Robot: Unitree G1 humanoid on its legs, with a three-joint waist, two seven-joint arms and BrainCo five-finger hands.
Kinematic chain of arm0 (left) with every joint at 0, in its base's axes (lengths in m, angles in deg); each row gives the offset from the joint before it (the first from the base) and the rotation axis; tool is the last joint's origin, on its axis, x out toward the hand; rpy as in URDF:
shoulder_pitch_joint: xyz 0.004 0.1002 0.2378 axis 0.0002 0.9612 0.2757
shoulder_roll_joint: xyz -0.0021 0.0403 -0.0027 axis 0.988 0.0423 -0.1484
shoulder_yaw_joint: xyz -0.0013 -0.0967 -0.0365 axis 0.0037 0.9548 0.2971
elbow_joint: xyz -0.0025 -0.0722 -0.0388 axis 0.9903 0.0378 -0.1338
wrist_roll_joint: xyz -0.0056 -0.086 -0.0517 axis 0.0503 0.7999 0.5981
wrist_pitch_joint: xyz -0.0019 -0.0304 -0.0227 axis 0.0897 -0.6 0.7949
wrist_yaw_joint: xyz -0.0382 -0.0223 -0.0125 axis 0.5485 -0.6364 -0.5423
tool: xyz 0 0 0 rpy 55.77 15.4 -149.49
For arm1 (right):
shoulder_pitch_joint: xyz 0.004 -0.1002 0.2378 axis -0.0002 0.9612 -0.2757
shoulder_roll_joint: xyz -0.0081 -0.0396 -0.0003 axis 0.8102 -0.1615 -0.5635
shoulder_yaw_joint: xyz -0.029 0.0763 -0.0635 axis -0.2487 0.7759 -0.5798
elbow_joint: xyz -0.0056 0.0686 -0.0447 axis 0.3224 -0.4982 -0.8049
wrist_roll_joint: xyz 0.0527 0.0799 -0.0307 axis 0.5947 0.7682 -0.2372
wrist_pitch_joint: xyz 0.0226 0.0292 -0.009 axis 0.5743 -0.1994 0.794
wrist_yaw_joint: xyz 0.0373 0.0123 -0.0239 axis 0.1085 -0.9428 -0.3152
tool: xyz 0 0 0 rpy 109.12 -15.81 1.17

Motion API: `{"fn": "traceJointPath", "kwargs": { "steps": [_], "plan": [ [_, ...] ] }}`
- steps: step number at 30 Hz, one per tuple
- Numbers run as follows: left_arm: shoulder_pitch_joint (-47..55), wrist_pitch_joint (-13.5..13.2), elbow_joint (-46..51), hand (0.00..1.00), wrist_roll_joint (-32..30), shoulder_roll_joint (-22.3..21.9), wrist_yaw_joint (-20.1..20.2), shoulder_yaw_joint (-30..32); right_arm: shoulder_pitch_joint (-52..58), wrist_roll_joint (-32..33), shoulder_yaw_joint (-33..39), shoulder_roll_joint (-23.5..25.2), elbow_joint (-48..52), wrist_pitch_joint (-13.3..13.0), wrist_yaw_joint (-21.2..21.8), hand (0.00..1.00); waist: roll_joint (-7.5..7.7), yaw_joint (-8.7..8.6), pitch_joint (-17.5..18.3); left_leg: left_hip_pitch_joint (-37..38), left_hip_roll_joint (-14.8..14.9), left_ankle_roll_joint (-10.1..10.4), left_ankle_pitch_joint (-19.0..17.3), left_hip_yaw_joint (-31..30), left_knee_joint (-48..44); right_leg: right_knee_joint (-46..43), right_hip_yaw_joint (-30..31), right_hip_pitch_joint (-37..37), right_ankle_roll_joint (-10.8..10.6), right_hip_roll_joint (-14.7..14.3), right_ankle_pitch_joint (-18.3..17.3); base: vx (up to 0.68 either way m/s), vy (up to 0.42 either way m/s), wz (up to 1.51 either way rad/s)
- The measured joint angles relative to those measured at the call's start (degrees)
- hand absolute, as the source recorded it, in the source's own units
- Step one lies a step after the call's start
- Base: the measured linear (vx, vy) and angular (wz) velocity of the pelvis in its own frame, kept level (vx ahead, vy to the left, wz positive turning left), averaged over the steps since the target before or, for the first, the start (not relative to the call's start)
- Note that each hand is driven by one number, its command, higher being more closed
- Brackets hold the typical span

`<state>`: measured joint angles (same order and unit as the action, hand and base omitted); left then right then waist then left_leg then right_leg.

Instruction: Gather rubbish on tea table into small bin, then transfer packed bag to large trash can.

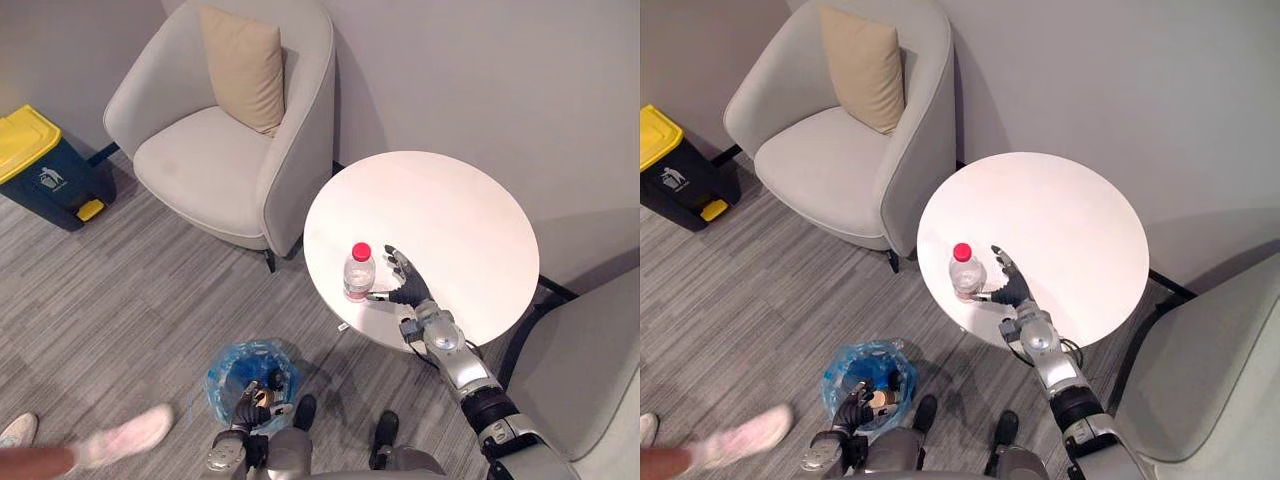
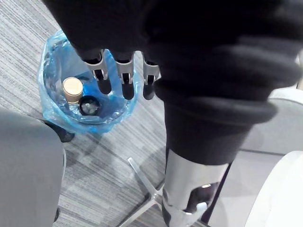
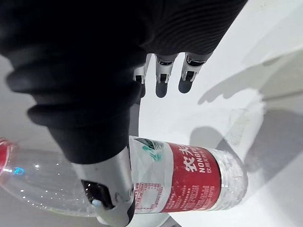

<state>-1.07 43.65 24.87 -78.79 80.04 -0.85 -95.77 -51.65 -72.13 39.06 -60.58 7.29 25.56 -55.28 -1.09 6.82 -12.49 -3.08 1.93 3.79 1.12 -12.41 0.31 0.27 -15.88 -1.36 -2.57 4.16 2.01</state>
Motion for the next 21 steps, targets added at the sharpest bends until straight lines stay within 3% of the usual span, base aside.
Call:
{"fn": "traceJointPath", "kwargs": {
  "steps": [21],
  "plan": [
    [0.2,-0.2,-0.1,0.0,-0.6,0.1,0.1,0.0,1.8,-1.0,-3.0,1.2,0.5,-0.5,1.5,0.0,1.64,0.24,1.1,0.9,-0.2,-0.1,0.4,-1.7,0.9,1.1,-1.8,1.6,0.0,0.0,0.0,0.0,-0.003,0.04]
  ]
}}
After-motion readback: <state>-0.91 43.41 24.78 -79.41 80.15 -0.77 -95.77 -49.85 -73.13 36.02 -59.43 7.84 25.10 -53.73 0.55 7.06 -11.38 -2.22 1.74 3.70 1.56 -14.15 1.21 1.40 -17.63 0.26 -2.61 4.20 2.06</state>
